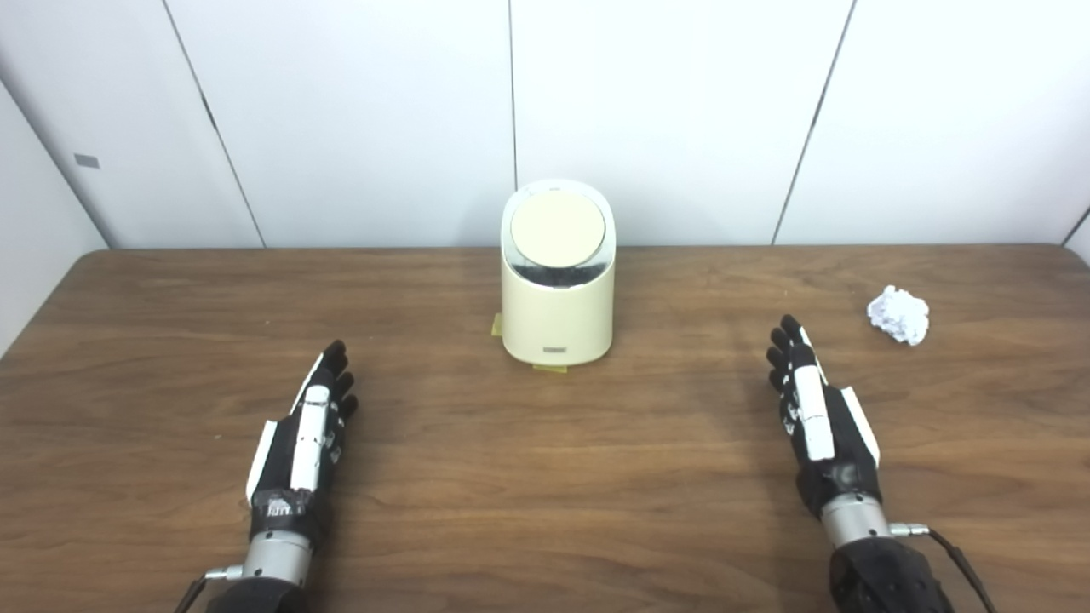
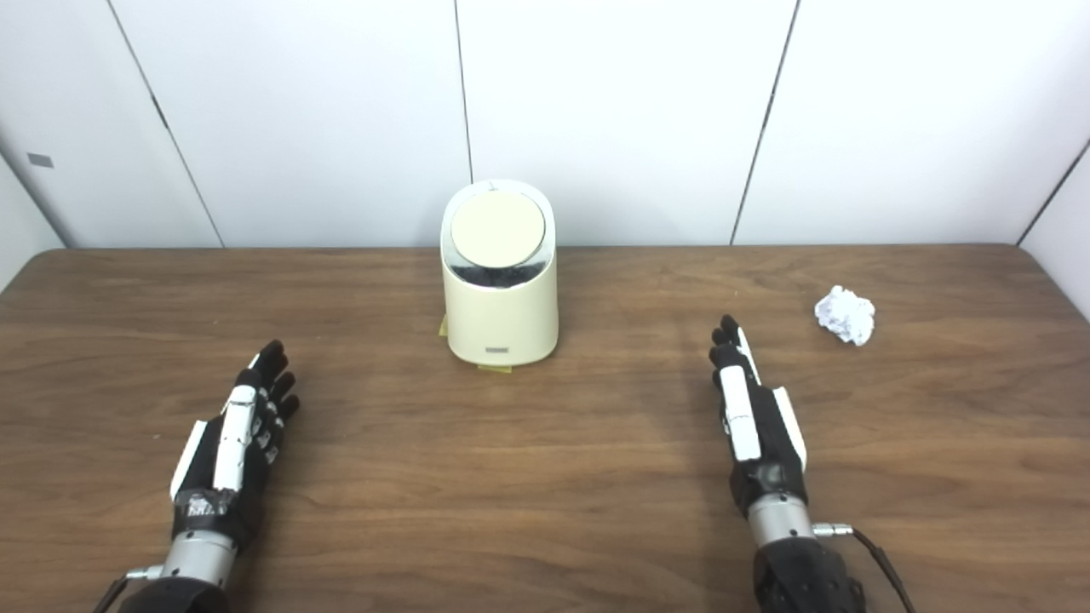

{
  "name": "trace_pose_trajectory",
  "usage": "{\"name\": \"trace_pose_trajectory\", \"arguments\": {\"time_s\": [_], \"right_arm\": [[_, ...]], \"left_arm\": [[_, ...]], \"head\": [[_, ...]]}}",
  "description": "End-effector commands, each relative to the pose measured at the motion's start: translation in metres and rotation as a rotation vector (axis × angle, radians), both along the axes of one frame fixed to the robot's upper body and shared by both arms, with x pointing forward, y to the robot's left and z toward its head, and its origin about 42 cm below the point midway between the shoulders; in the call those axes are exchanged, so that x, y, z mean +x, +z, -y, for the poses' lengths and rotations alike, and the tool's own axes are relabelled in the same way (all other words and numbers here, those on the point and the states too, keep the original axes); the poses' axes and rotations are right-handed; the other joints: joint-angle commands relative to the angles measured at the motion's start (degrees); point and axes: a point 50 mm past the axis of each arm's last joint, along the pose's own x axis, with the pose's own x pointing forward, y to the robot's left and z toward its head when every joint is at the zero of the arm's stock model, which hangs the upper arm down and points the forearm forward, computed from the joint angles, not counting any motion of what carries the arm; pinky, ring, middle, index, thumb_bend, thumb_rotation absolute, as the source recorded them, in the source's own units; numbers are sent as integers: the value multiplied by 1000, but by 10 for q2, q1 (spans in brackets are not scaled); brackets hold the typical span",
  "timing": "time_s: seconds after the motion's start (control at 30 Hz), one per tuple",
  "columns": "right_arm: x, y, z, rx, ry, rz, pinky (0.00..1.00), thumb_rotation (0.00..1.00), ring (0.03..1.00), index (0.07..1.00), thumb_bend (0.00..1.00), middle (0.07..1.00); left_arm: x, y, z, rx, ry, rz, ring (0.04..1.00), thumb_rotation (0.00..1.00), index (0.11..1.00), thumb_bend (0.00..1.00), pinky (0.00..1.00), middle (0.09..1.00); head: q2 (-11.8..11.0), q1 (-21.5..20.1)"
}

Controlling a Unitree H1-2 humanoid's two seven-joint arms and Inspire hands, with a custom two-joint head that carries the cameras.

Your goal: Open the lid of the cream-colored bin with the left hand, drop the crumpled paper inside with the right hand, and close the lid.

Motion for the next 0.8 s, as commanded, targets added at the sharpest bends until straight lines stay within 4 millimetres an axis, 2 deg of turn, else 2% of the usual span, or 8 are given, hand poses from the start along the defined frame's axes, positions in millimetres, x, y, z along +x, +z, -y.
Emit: {"name": "trace_pose_trajectory", "arguments": {"time_s": [0.0,0.37,0.47,0.53,0.57,0.67,0.77], "right_arm": [[10,21,-5,-3,10,93,1000,1000,975,1000,606,981],[10,22,-6,3,10,90,1000,1000,978,1000,596,982],[10,21,-5,3,6,80,1000,1000,975,1000,603,981],[10,20,-5,5,8,78,1000,1000,978,1000,603,983],[10,20,-4,-5,8,80,1000,1000,978,1000,605,984],[10,19,-4,-22,12,83,1000,1000,970,1000,599,981],[11,18,-4,-19,17,77,1000,1000,969,1000,607,984]], "left_arm": [[8,10,-1,4,-3,60,1000,914,1000,442,1000,1000],[12,16,3,26,-34,72,1000,891,1000,472,1000,1000],[19,29,7,56,-30,81,1000,809,1000,453,1000,1000],[27,42,10,126,6,93,988,586,997,568,1000,981],[30,48,11,143,20,100,980,522,994,607,1000,971],[43,69,16,187,46,127,952,441,948,744,955,937],[64,101,24,243,43,162,936,397,930,789,950,923]], "head": [[1,-1],[-2,6],[-6,10],[-8,12],[-10,14],[-11,17],[-12,19]]}}
